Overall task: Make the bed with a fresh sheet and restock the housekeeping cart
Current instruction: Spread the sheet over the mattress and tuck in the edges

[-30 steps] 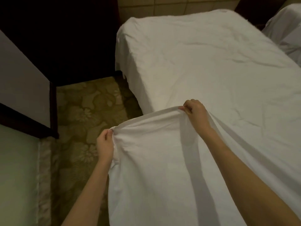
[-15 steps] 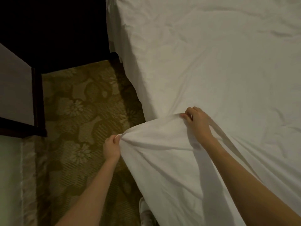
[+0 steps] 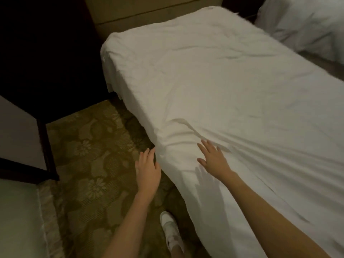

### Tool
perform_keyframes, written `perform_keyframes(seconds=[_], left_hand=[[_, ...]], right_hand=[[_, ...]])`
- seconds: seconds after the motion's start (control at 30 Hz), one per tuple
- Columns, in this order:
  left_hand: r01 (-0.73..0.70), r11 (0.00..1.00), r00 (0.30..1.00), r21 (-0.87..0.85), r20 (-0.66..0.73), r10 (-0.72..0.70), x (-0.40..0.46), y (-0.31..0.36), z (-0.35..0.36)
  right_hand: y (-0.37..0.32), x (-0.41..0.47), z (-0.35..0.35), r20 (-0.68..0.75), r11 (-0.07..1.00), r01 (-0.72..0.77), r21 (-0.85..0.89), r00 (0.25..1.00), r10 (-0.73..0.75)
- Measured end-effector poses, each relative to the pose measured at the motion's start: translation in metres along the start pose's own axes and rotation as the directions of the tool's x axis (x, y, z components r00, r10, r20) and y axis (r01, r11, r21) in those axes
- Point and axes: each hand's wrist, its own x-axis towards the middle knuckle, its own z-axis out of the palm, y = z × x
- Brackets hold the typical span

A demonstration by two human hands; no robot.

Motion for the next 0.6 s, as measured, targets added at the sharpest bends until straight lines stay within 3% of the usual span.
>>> perform_keyframes(seconds=[0.23,0.4,0.6], left_hand=[[-0.235,0.966,0.961,0.107,0.173,0.215,-0.166,0.057,0.040],[-0.360,0.931,0.898,0.058,0.291,0.329,-0.259,0.135,0.081],[-0.445,0.895,0.830,-0.040,0.357,0.429,-0.367,0.221,0.170]], right_hand=[[0.066,-0.224,0.028,-0.058,0.966,-0.253,0.060,0.965,0.256],[0.144,-0.362,0.027,-0.077,0.889,-0.439,0.130,0.890,0.450],[0.245,-0.499,0.058,-0.059,0.789,-0.555,0.263,0.807,0.587]])
